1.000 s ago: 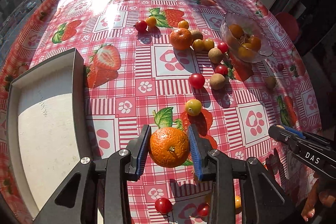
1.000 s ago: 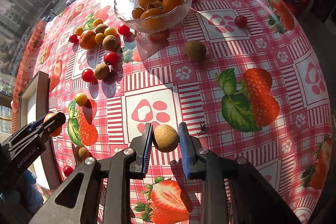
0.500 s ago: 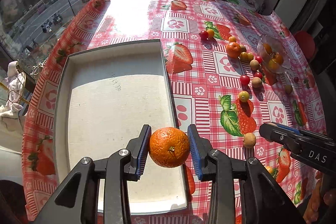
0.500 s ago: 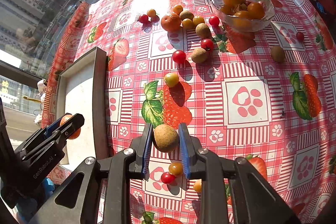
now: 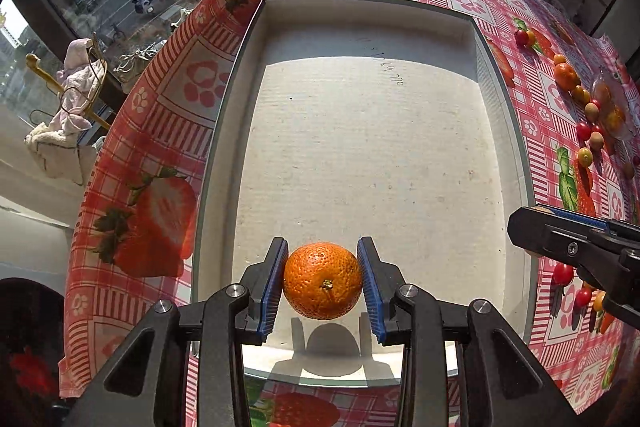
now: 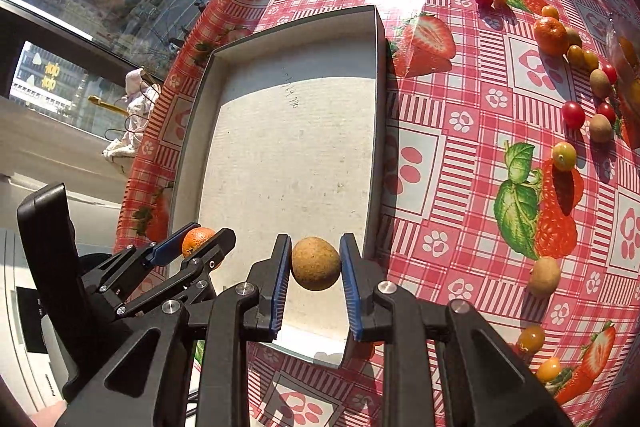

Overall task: Organize fruits
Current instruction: 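Carry the mandarin and kiwi in both tools over the white tray, then open both tools to drop the mandarin and kiwi into the tray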

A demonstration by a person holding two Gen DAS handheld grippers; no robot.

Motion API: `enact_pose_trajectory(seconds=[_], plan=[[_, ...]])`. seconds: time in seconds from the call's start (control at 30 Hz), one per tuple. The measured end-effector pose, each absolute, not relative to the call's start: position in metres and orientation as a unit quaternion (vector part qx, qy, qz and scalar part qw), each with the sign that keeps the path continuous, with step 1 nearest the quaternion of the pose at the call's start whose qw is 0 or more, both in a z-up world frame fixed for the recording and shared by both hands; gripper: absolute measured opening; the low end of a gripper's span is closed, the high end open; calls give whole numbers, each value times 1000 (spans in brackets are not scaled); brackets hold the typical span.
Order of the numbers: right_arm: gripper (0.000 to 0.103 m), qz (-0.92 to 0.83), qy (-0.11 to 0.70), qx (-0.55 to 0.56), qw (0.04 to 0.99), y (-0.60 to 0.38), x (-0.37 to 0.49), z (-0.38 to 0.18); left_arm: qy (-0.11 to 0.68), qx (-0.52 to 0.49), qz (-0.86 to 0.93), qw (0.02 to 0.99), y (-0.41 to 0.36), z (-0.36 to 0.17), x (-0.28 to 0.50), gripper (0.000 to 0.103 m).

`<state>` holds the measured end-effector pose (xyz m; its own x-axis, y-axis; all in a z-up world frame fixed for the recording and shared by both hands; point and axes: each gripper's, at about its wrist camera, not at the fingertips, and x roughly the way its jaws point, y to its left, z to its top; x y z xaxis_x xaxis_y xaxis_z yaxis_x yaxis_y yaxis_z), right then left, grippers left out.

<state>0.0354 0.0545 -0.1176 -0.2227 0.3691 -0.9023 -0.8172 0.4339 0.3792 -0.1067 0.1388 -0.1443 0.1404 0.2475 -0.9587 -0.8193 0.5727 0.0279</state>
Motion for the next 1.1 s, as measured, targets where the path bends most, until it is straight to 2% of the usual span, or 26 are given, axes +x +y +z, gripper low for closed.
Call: enact_pose_trajectory(seconds=[0.33,0.37,0.4,0.43,0.53,0.63,0.7,0.77,0.8,0.83,0.87,1.1], plan=[[27,487,605,-251,578,76,15,-152,547,-254,374,704,137,-156,-113,39],[27,484,605,-256,578,78,14,-156,549,-252,375,703,136,-157,-113,44],[27,481,607,-257,577,77,14,-158,549,-253,377,702,136,-155,-114,56],[27,479,608,-258,577,77,15,-159,547,-252,379,703,135,-155,-115,62],[31,479,610,-259,575,83,11,-166,548,-248,377,704,134,-155,-114,62],[52,490,612,-252,567,85,7,-164,555,-245,374,701,132,-157,-113,62],[71,498,608,-251,566,87,2,-162,557,-243,376,699,134,-156,-111,62],[76,502,603,-247,569,88,1,-157,556,-242,376,700,137,-157,-113,63],[80,505,604,-240,568,87,1,-154,556,-241,377,701,137,-155,-113,69],[81,508,605,-232,567,87,2,-151,555,-237,378,702,136,-154,-113,86],[81,512,606,-224,566,84,3,-147,549,-230,382,707,134,-150,-113,90],[87,498,588,-196,606,53,28,-116,555,-198,351,728,113,-135,-85,90]])
